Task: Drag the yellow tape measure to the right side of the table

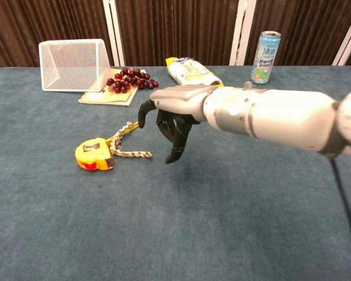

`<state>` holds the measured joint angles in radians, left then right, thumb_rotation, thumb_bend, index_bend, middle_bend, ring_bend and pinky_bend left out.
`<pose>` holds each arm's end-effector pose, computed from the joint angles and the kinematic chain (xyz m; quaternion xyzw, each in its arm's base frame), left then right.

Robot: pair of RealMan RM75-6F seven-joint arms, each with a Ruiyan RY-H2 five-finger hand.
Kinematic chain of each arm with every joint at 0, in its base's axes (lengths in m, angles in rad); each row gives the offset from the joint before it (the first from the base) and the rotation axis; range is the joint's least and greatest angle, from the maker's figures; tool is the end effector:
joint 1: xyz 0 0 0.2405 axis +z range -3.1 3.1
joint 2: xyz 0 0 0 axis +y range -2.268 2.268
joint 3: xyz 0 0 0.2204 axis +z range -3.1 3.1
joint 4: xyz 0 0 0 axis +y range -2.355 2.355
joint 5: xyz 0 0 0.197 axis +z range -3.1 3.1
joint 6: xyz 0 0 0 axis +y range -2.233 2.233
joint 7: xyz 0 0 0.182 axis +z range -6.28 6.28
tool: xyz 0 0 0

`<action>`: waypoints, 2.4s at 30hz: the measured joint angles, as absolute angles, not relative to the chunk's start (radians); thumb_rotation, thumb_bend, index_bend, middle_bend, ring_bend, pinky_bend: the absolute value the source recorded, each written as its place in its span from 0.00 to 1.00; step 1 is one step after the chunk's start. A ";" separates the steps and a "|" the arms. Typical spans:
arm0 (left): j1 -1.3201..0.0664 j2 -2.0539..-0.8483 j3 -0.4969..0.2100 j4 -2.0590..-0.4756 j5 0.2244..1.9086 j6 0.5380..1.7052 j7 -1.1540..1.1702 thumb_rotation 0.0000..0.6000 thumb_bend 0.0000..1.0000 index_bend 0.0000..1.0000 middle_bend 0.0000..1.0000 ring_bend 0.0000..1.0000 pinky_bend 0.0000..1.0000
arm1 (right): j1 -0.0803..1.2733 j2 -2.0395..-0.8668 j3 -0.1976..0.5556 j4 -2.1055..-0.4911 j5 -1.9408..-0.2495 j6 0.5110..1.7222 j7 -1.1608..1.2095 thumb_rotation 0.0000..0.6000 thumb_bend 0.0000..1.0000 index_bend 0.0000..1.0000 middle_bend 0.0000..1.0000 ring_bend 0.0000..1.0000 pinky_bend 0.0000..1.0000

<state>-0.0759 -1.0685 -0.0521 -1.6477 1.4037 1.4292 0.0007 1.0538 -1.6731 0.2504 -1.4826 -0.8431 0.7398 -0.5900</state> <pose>-0.2925 0.2119 0.1645 -0.5742 -0.4222 -0.3517 0.6069 -0.0013 -0.3438 -0.0820 0.8320 -0.3278 0.3297 0.3028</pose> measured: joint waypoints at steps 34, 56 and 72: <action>-0.076 -1.057 -0.051 -1.636 1.415 1.427 -0.058 1.00 0.38 0.19 0.08 0.01 0.22 | 1.224 -1.993 0.287 -0.971 -0.797 0.639 -0.436 1.00 0.33 0.58 1.00 0.90 1.00; -0.079 -1.059 -0.048 -1.636 1.419 1.423 -0.055 1.00 0.38 0.19 0.08 0.01 0.22 | 1.200 -2.035 0.285 -0.869 -0.916 0.635 -0.345 1.00 0.67 0.79 1.00 0.90 1.00; -0.082 -1.061 -0.046 -1.635 1.424 1.421 -0.052 1.00 0.38 0.19 0.08 0.01 0.22 | 1.130 -1.946 0.266 -0.932 -0.998 0.687 -0.312 1.00 0.92 0.92 1.00 0.90 1.00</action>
<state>-0.0821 -1.0613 -0.0459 -1.6354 1.4243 1.4207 -0.0523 1.1300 -1.9463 0.2655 -0.9323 -0.9976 0.6868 -0.3117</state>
